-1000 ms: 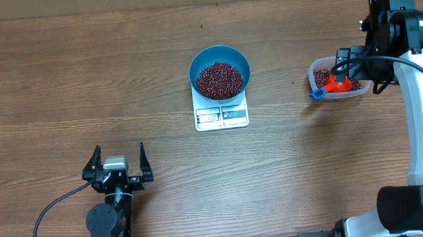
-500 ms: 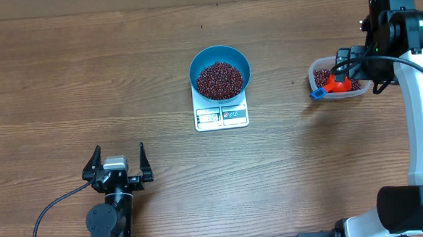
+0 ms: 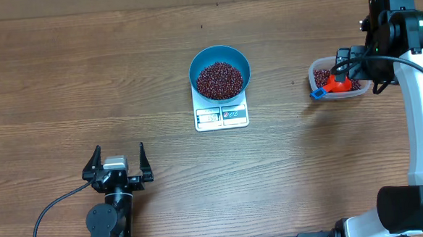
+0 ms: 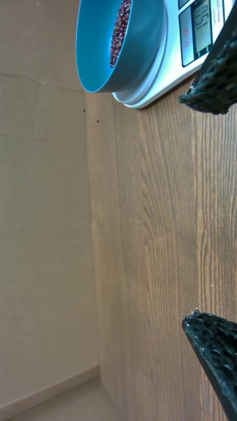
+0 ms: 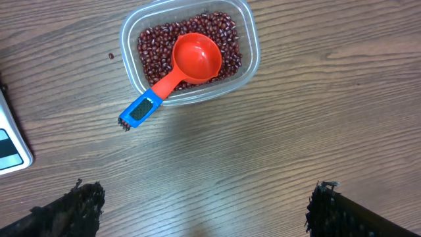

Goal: Scoop item into bowl and weigh 150g on scale

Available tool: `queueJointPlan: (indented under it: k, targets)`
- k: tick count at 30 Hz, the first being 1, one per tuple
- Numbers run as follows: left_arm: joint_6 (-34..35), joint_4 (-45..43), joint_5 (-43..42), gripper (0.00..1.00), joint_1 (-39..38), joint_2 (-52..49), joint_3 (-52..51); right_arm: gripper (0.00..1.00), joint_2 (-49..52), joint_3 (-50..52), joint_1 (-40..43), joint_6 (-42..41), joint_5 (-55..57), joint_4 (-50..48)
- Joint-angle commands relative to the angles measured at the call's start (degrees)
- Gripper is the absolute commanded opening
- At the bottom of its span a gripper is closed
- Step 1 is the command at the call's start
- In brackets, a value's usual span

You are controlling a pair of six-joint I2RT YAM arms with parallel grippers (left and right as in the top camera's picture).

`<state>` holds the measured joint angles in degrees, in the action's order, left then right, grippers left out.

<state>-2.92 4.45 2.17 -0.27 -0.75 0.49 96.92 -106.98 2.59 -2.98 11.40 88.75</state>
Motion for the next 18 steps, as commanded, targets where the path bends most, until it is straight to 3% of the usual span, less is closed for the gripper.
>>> queueJointPlan:
  k: [1, 4, 12, 18]
  targets:
    - [1.2, -0.15, 0.13, 1.0, 0.33, 0.5, -0.22, 1.0, 0.15, -1.03, 0.11, -0.17, 0.57, -0.24]
    - [1.2, -0.15, 0.13, 1.0, 0.33, 0.5, -0.22, 1.0, -0.59, -1.03, 0.04, -0.2, -0.09, -4.52]
    - [1.2, -0.15, 0.13, 1.0, 0.33, 0.5, -0.22, 1.0, -5.49, -0.98, 0.02, -0.2, -15.76, -21.18]
    - [1.2, -0.15, 0.13, 1.0, 0.35, 0.5, -0.22, 1.0, -6.84, 0.44, -0.85, -0.22, -18.14, -25.68]
